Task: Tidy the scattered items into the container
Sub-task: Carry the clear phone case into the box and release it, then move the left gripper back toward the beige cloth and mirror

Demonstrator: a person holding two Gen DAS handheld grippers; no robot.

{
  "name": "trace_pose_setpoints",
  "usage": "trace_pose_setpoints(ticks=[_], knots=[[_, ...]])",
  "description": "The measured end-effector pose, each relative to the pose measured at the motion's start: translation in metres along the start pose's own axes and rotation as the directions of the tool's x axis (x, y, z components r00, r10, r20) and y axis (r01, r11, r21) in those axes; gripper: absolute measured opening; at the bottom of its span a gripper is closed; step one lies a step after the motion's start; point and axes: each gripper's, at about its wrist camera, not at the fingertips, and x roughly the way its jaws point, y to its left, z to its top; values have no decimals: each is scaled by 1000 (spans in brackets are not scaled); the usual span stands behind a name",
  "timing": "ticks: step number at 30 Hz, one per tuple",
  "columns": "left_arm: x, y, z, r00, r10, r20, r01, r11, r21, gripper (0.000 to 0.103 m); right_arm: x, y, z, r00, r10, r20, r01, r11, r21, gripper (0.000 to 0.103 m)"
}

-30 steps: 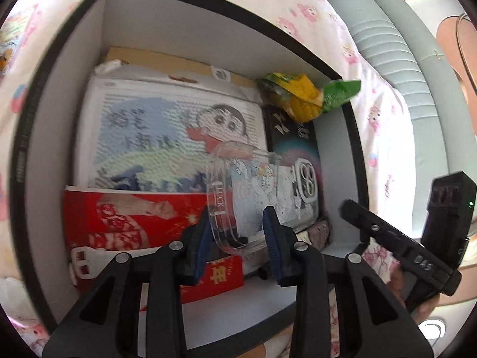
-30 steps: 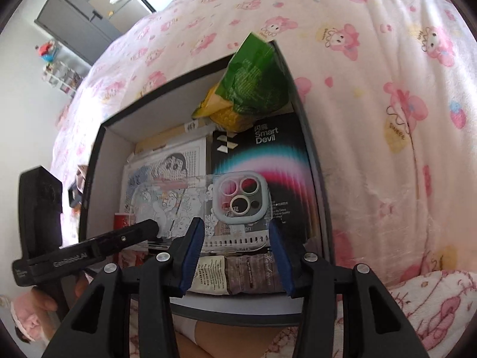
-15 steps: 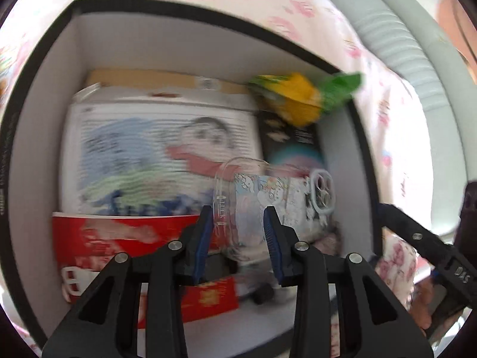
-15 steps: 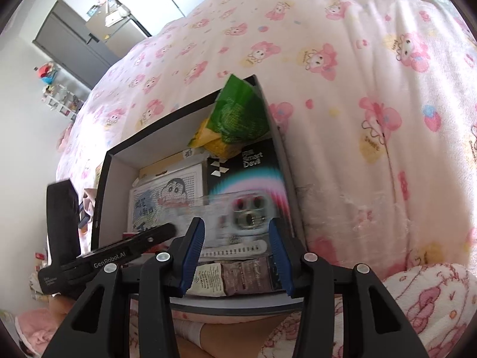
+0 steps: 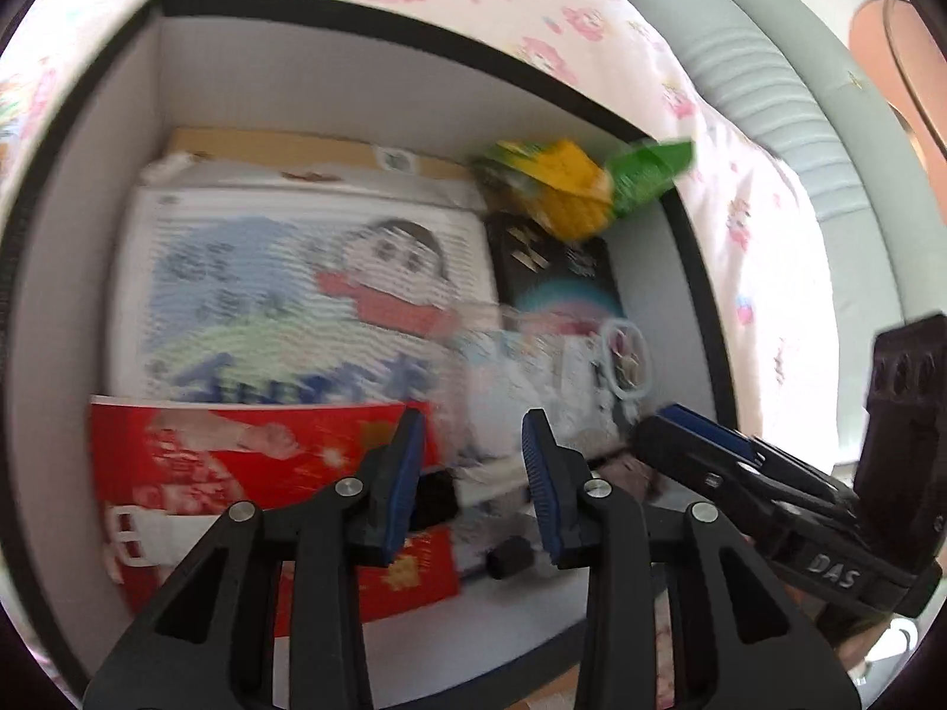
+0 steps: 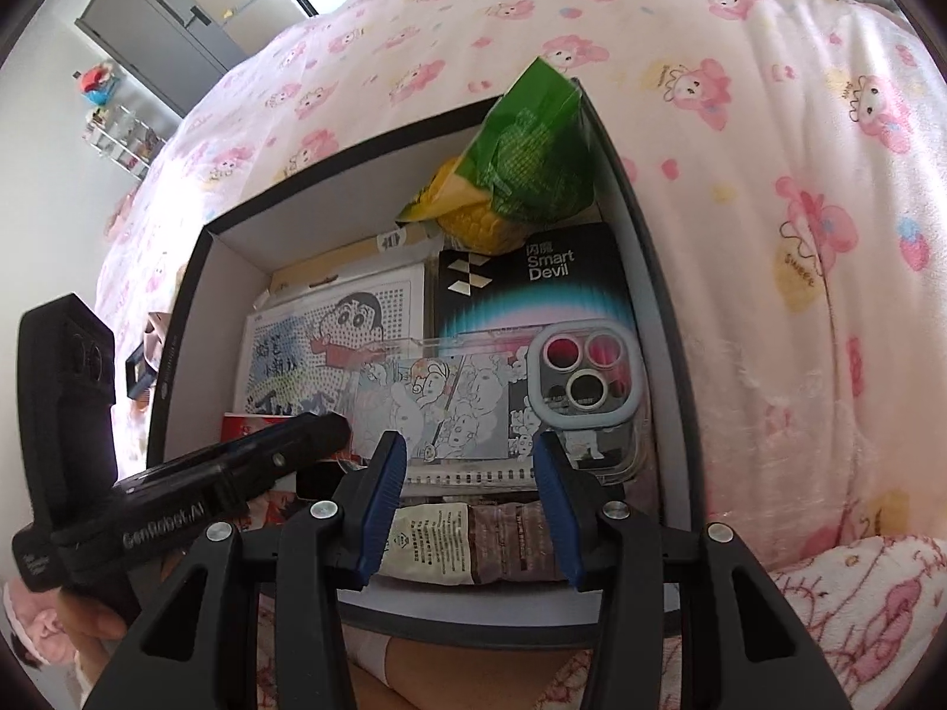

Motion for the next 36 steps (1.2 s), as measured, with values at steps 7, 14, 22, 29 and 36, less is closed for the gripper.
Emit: trace_pose_setpoints(ticks=[7,14,22,29,36], knots=[[-15,13,2,999,-24,40,25,999,-32,33,5,0,-1,1000,-14,-12,14,1000,6,41],[-7,-5,11,1000,-6,30,5,1000,23,33,20,-1,-5,998,-20,-64,22,1000,19,41],[-71,-39,-9,983,-31,180,-5,981,193,37,-37,28,-15,989,-108,101,116,991,-69,41],[-120,-40,-40,964,-54,262,0,980,201,39,-81,76,-36,983,-32,182,69,978,-198,41],[-170,-1,-70,939,48,342,-86,992,97,39,-71,143,-50,984,88,154,-31,940,-341,41]])
